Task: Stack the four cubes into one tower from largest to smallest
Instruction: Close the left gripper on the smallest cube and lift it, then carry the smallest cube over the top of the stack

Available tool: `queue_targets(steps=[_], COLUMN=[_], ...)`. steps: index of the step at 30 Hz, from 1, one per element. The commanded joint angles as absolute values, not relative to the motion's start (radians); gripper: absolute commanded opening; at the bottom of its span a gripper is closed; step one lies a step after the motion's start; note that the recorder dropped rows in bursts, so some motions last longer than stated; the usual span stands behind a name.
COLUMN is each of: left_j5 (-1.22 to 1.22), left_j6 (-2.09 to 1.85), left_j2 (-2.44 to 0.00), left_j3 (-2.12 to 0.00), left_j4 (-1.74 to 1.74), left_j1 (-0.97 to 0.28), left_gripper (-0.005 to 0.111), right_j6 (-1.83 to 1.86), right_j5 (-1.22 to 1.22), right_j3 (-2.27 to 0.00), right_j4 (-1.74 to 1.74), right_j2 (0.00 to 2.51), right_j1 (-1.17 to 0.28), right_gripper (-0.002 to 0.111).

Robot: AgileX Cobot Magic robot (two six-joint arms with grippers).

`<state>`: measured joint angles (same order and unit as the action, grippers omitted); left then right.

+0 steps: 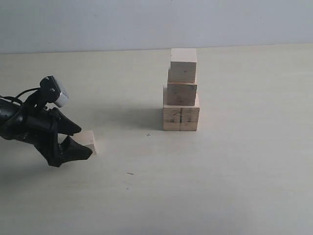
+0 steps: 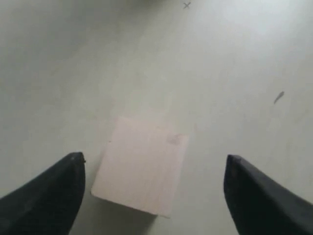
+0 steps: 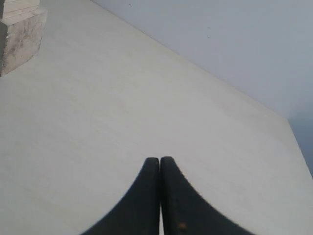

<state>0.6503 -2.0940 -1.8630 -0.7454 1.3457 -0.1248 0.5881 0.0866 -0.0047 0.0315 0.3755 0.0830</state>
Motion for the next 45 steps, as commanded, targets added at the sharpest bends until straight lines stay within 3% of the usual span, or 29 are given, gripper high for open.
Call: queue_targets(steps=[1, 6, 15, 19, 26, 32, 36, 41, 45], left_j5=[0.660, 0.649, 0.649, 0.649, 0.718, 0.922, 0.900, 0.742, 0.858], left_j6=[-2.098, -2.098, -2.087, -2.083, -1.986, -1.893, -1.809, -1.561, -1.472], left_j2=[-1.895, -1.893, -1.816, -1.691, -1.435, -1.387, -1.411, -1.530, -1.712], left_j3=[-0.758, -0.758, -0.758, -0.778, -0.945, -1.128, -1.217, -1.386, -1.551], left_j4=[1.340, 1.339, 1.349, 1.349, 1.349, 1.431, 1.404, 1.094, 1.055], left_j1=[-0.129, -0.129, -0.129, -0.129, -0.129, -0.144, -0.233, -0.437, -0.478], left_gripper=[0.074, 0.070, 0.014, 0.000, 0.000, 0.000, 0.000, 0.000, 0.000], right_j6=[0.589, 0.589, 0.589, 0.589, 0.589, 0.589, 0.589, 0.589, 0.589], right_j5=[0.075, 0.075, 0.075, 0.075, 0.075, 0.075, 0.075, 0.075, 0.075], right_j3=[0.000, 0.000, 0.000, 0.000, 0.000, 0.000, 0.000, 0.000, 0.000], right_j4=[0.033, 0.033, 0.033, 0.035, 0.035, 0.035, 0.035, 0.035, 0.035], right_j2=[0.371, 0.371, 0.371, 0.371, 0.371, 0.371, 0.371, 0.371, 0.371], right_j1=[0.081, 0.081, 0.081, 0.081, 0.081, 0.081, 0.081, 0.081, 0.081], right_gripper=[0.000, 0.000, 0.000, 0.000, 0.000, 0.000, 0.000, 0.000, 0.000])
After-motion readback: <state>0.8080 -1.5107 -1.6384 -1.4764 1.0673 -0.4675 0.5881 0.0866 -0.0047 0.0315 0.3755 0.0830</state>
